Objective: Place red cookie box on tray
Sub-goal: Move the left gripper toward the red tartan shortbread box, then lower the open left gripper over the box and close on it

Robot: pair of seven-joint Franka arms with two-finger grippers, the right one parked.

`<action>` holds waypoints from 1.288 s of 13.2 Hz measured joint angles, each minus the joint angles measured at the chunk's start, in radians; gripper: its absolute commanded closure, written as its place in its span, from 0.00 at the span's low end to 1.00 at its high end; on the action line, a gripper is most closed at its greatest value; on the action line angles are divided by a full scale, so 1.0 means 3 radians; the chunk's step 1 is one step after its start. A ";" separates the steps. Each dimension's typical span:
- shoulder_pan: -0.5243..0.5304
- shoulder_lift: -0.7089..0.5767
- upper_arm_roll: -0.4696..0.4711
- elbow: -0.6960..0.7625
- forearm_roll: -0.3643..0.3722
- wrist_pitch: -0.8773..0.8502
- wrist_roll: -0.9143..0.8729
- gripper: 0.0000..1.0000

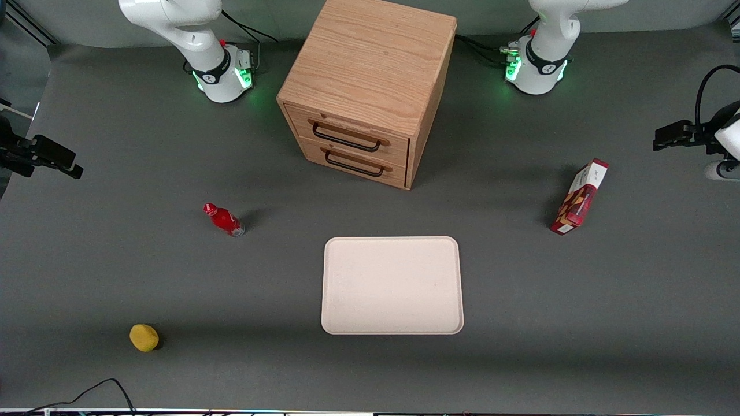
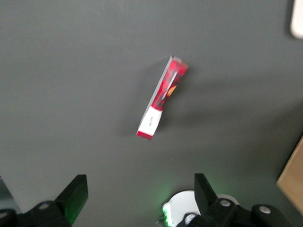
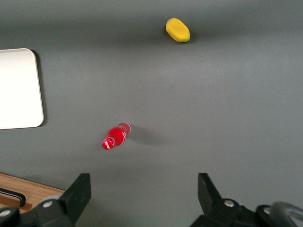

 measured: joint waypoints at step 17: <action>0.0010 0.0534 0.0013 -0.2490 -0.0663 0.3738 0.1028 1.00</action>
